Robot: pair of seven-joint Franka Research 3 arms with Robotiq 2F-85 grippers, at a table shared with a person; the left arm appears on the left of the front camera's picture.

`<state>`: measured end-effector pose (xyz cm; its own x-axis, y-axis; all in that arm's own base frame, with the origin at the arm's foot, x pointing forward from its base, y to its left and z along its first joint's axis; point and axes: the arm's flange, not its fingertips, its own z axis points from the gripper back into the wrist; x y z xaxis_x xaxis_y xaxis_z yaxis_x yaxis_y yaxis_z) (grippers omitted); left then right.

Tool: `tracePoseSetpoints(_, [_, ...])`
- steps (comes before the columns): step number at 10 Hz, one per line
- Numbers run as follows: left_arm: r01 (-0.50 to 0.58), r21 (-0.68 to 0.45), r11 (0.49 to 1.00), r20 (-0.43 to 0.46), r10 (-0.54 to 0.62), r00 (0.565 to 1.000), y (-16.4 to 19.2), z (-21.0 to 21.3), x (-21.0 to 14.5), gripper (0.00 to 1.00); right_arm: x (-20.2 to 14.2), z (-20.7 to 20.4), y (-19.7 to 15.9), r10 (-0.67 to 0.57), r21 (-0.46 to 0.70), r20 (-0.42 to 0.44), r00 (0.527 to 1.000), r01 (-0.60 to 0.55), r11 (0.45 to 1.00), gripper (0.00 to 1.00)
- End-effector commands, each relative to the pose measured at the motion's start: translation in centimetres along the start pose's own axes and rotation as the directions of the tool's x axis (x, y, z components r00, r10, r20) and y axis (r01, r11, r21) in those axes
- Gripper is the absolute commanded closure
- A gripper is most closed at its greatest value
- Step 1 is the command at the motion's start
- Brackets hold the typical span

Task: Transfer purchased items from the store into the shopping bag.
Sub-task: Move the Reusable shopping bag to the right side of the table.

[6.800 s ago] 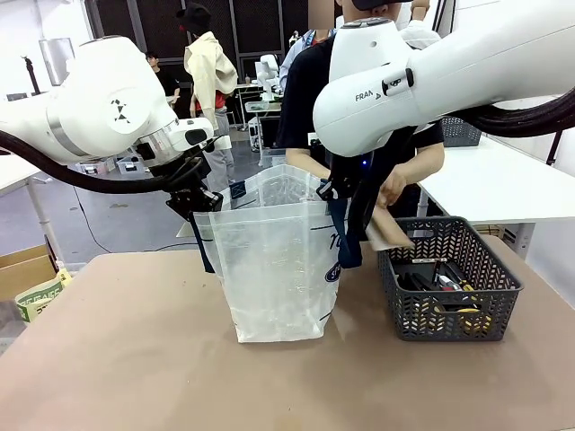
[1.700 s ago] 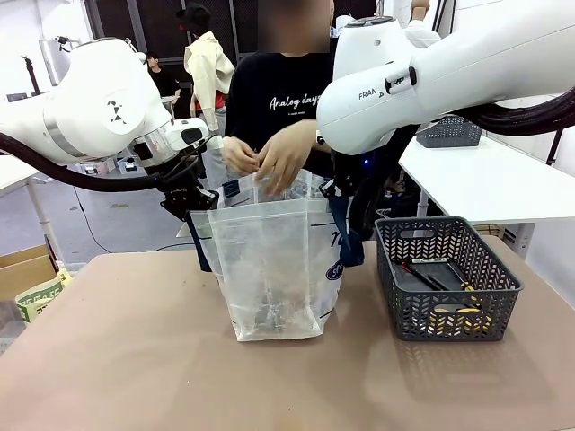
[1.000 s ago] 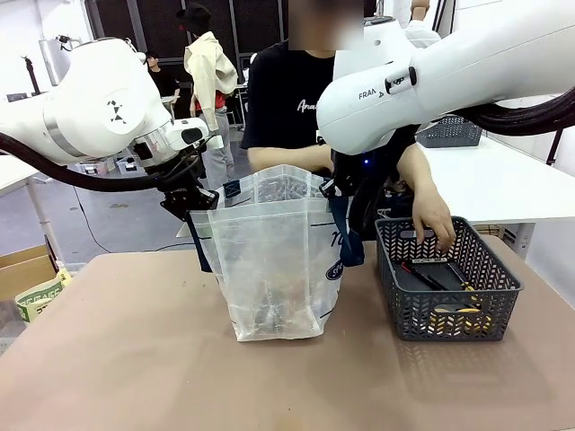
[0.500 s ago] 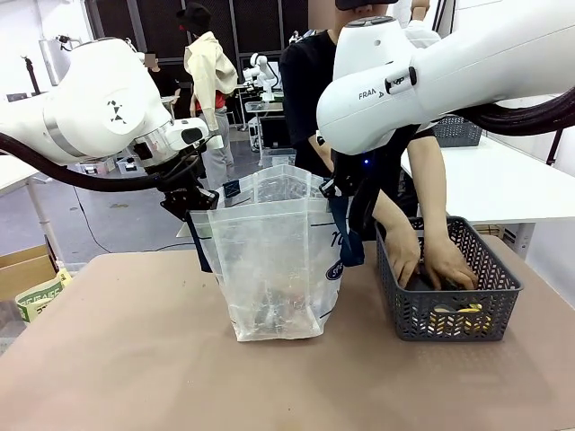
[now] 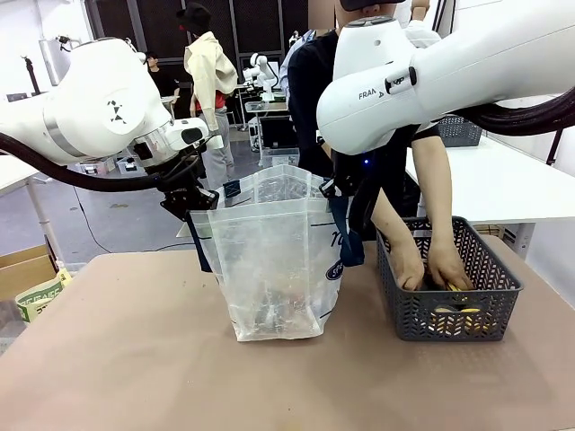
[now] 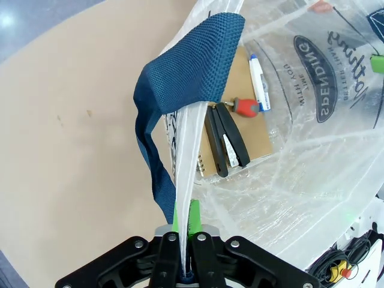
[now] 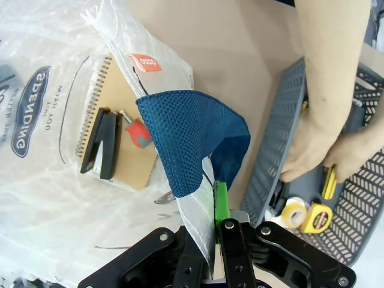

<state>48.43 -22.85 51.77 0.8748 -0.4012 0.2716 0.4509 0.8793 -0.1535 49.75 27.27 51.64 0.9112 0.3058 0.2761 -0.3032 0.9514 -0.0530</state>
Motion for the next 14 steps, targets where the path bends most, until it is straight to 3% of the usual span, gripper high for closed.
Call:
tracePoseSetpoints(1, [-0.004,0.002,1.000,0.002,0.004,1.000,0.25,0.14,-0.10,1.00,0.03,0.00,-0.32,-0.006,-0.002,0.000,1.000,0.006,1.000,1.00])
tracePoseSetpoints(14, [-0.004,0.002,1.000,0.002,0.004,1.000,0.25,0.14,-0.10,1.00,0.03,0.00,-0.32,-0.006,-0.002,0.000,1.000,0.006,1.000,1.00])
